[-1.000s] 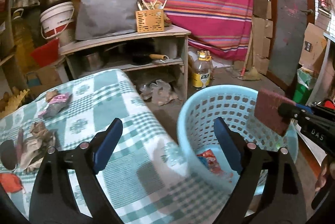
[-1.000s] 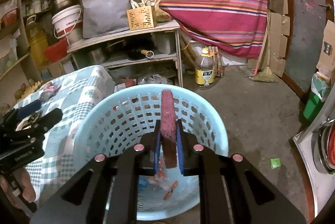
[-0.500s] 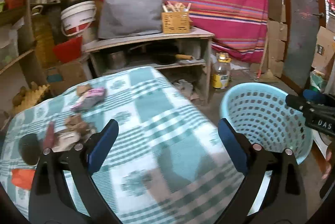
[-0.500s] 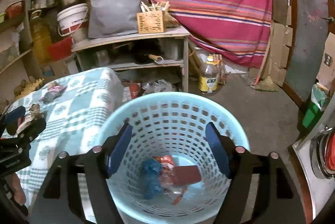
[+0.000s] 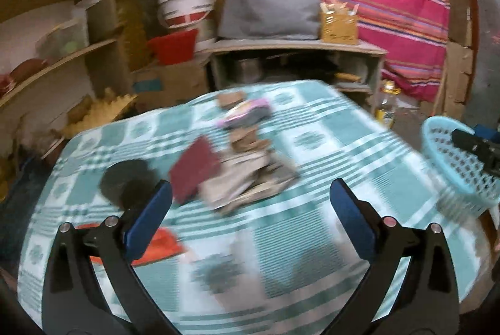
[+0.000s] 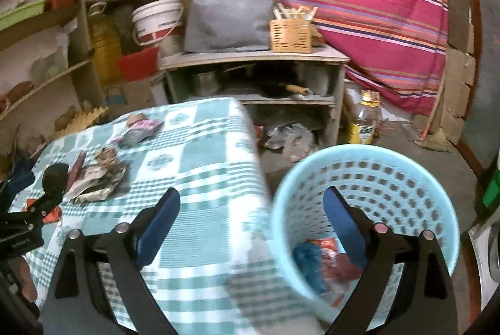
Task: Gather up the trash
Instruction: 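Return to the table and grasp the black cylindrical cup with the left tool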
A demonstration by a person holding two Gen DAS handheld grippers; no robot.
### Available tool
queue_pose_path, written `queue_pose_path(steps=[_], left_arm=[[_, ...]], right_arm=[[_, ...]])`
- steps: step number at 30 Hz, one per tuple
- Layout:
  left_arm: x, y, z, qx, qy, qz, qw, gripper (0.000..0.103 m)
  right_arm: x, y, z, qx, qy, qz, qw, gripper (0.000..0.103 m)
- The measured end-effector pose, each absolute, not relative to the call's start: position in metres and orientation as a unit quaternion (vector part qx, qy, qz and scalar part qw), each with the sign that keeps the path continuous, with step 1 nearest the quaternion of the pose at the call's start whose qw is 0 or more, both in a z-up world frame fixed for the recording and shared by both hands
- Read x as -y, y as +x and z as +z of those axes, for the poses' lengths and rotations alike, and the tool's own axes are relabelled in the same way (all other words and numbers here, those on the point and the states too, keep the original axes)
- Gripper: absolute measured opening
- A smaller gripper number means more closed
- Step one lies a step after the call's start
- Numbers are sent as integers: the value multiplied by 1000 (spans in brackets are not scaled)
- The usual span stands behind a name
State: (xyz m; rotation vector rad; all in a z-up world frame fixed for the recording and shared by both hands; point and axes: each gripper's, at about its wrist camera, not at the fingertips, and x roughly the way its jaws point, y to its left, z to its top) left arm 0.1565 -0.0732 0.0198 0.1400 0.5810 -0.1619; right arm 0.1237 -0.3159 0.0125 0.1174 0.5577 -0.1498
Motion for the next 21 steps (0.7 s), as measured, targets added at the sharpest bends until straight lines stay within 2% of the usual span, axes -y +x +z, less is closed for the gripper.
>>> queue_pose_path(steps=[12,21], left_arm=[[-34,184,-4,-326,16,-13,945,97],[-38,227,-6,-348,4,3,937,97]], right_arm=[[254,159,-4,-297,53,-51,952,92],[234,183,-17,-316,40,-52,947,92]])
